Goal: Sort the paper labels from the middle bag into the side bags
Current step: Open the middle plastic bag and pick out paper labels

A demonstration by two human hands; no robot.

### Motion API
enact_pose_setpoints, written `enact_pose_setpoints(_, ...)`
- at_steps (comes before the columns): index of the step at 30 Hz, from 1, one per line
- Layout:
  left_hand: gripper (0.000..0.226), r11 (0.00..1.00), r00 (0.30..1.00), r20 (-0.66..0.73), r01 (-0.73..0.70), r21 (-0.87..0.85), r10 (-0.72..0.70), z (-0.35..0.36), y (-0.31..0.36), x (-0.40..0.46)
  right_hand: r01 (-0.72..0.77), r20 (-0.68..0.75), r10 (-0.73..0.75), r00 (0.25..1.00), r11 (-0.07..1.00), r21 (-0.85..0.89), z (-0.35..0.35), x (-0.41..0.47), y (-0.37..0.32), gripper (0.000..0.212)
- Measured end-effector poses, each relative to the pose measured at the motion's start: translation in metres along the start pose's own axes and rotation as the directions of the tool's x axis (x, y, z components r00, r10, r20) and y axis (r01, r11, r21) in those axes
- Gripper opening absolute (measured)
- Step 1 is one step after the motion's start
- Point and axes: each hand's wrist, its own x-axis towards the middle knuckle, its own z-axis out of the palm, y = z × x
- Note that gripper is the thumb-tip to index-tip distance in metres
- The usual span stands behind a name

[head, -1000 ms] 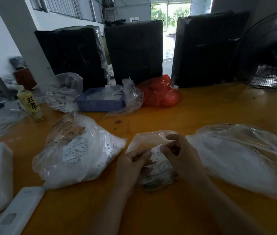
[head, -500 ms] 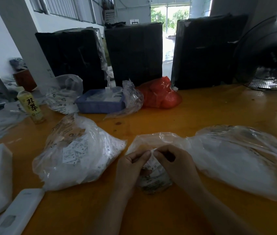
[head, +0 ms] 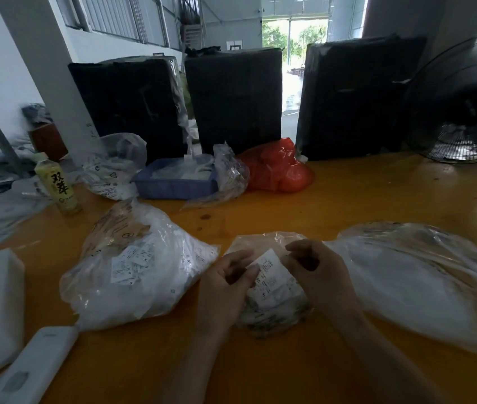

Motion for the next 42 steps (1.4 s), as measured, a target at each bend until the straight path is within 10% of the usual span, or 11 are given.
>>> enact_pose_setpoints(3, 0.036, 0.966, 0.968, -0.156, -0.163, 0.203, 0.196, -0.020, 0.023, -0.004, -0.021, -0.027, 0.015, 1.000, 0.980, -0.199, -0.022, 0.008, -0.003, 0.010)
enact_pose_setpoints(6, 0.034, 0.806, 0.763, -0.381, -0.295, 0.514, 0.522, -0.066, 0.045, 0.004, -0.007, 0.006, 0.012, 1.000, 0.838, -0.546, -0.056, 0.015, 0.000, 0.002)
enact_pose_setpoints(9, 0.028, 0.741, 0.650, -0.512, -0.121, 0.660, 0.562, -0.116, 0.050, 0.014, -0.069, -0.019, 0.092, 0.996, 0.580, -0.812, -0.092, 0.018, 0.019, 0.025)
enact_pose_setpoints(15, 0.025, 0.608, 0.862, -0.447, 0.227, 0.761, 0.238, -0.148, 0.029, 0.036, -0.143, -0.072, 0.244, 0.967, 0.287, -0.947, -0.123, 0.025, 0.047, 0.014)
enact_pose_setpoints(21, 0.018, 0.393, 0.924, -0.133, -0.019, 0.920, 0.357, -0.128, 0.030, 0.047, -0.098, -0.031, 0.253, 0.967, 0.256, -0.962, -0.116, 0.025, 0.049, 0.023)
enact_pose_setpoints(27, 0.034, 0.470, 0.801, -0.332, 0.072, 0.879, 0.498, -0.117, 0.034, 0.039, -0.127, -0.076, 0.150, 0.986, 0.362, -0.924, -0.111, 0.017, 0.038, 0.031)
enact_pose_setpoints(30, 0.022, 0.508, 0.684, -0.313, -0.097, 0.856, 0.659, -0.086, 0.042, 0.025, -0.091, -0.079, 0.045, 0.996, 0.492, -0.866, -0.101, 0.011, 0.027, 0.035)
enact_pose_setpoints(33, 0.016, 0.581, 0.716, -0.193, -0.345, 0.737, 0.671, -0.048, 0.044, 0.010, -0.006, -0.063, -0.065, 0.996, 0.654, -0.757, -0.084, 0.009, 0.010, 0.022)
enact_pose_setpoints(37, 0.012, 0.891, 0.963, 0.042, -0.261, 0.373, 0.265, -0.010, 0.041, -0.001, 0.055, -0.025, -0.076, 0.997, 0.879, -0.474, -0.061, 0.016, -0.006, 0.023)
enact_pose_setpoints(42, 0.044, 0.994, 0.969, 0.227, 0.077, 0.082, -0.094, 0.019, 0.017, -0.003, -0.020, 0.221, 0.050, 0.974, 0.991, -0.135, -0.030, 0.026, -0.013, 0.028)
